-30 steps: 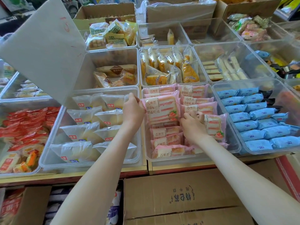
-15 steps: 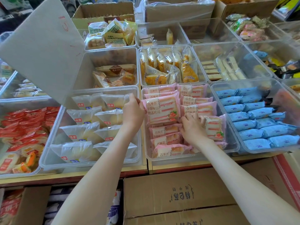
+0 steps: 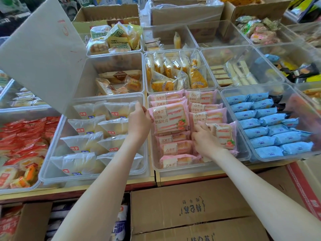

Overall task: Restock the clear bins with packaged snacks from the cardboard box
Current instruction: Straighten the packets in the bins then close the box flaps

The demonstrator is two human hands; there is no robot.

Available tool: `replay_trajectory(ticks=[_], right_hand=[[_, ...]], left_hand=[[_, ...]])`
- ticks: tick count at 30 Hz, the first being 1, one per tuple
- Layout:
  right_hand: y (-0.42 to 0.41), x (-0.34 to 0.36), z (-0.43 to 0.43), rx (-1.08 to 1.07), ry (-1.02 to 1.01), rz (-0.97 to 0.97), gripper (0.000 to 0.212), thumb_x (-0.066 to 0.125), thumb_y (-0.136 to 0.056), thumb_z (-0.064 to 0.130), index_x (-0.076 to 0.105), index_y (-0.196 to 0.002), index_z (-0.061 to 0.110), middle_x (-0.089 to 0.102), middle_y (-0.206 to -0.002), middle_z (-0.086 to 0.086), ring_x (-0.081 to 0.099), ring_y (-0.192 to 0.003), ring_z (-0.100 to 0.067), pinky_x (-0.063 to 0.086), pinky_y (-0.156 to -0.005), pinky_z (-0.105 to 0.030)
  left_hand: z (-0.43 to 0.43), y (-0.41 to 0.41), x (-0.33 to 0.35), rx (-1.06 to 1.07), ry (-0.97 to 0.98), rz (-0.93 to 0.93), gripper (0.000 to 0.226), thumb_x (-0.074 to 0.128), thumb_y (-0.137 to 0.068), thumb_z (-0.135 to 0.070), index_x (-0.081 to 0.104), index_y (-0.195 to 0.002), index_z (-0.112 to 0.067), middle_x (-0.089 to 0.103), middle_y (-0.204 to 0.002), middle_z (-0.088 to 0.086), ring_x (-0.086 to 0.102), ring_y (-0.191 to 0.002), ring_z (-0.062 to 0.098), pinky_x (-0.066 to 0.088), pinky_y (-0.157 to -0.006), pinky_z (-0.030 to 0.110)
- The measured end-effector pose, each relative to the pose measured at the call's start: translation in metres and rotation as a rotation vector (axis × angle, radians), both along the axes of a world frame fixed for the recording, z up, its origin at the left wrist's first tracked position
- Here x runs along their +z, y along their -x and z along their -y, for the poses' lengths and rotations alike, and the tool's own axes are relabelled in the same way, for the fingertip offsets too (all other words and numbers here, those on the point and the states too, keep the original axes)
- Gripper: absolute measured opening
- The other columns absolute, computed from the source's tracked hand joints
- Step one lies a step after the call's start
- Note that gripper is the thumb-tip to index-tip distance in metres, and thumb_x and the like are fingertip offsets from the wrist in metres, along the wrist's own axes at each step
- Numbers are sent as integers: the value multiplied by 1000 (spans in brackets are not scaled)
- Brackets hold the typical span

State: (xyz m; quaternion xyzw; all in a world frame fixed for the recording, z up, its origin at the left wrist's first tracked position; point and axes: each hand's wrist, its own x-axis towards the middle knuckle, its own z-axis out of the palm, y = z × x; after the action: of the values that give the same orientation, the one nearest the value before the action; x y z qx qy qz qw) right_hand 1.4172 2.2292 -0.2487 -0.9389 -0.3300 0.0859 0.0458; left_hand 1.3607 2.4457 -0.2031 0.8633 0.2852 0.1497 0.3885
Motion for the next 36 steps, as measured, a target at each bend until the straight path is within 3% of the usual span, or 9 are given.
replay_trajectory(ticks=[4, 10, 13, 17, 21, 27, 31, 34, 36], right_hand=[[4, 1, 1, -60, -8, -29, 22, 44, -93, 11, 66, -97, 13, 45, -129, 0, 19, -134, -22, 12, -104, -41], [9, 16, 0, 136, -18, -99, 30, 54, -91, 37, 52, -115, 19, 40, -128, 2, 23, -131, -23, 13, -110, -43], [16, 20, 3, 258, 168, -128, 39, 57, -85, 49, 58, -107, 17, 40, -134, -1, 23, -133, -27, 12, -113, -48], [16, 23, 4, 264, 295, -142, 35, 54, -90, 42, 64, -100, 11, 42, -134, -5, 19, -134, -30, 16, -111, -48], [16, 16, 4, 223, 178, -148, 21, 53, -93, 27, 65, -96, 10, 48, -120, -2, 25, -129, -28, 26, -106, -43], [11, 11, 10, 190, 162, -186, 22, 54, -91, 36, 68, -91, 20, 48, -116, 5, 30, -119, -20, 19, -102, -40], [5, 20, 12, 43, -151, -181, 17, 59, -88, 41, 57, -87, 24, 53, -115, 5, 37, -125, -21, 27, -106, -42], [-4, 32, 11, -169, -417, -186, 27, 60, -90, 29, 53, -112, 16, 56, -111, -1, 49, -105, -18, 37, -88, -28], [-11, 39, 8, -300, -515, -300, 46, 57, -93, 27, 42, -135, 16, 53, -124, -7, 51, -108, -21, 39, -90, -29]], left_hand=[[1, 1, 0, -4, -10, -6, 7, 44, -97, -12, 45, -91, -8, 67, -83, 14, 68, -80, 29, 54, -71, 48], [2, 2, -1, -8, -26, -12, 8, 43, -97, -15, 43, -90, -11, 68, -85, 15, 67, -80, 30, 53, -70, 46], [2, 1, -1, -20, -28, -12, 8, 44, -97, -15, 43, -90, -11, 68, -84, 15, 67, -80, 32, 53, -70, 47], [3, 2, 0, -22, -25, -15, 8, 44, -97, -15, 43, -90, -11, 68, -85, 15, 67, -80, 31, 53, -70, 48], [3, 4, 0, -33, -31, -20, 8, 44, -97, -15, 43, -91, -10, 68, -84, 16, 67, -79, 32, 53, -70, 48], [6, 6, 2, -83, -30, -45, 9, 45, -97, -14, 47, -94, -6, 68, -86, 16, 67, -81, 32, 53, -71, 46], [9, 12, -4, -120, 29, -34, 9, 45, -96, -11, 43, -87, -11, 69, -85, 15, 67, -81, 32, 52, -75, 48], [11, 15, -4, -131, 56, -34, 9, 44, -95, -8, 41, -86, -11, 67, -84, 16, 66, -80, 33, 52, -76, 50], [10, 15, 0, -134, 44, -32, 8, 44, -93, -6, 41, -87, -10, 67, -85, 16, 66, -80, 34, 51, -76, 51]])
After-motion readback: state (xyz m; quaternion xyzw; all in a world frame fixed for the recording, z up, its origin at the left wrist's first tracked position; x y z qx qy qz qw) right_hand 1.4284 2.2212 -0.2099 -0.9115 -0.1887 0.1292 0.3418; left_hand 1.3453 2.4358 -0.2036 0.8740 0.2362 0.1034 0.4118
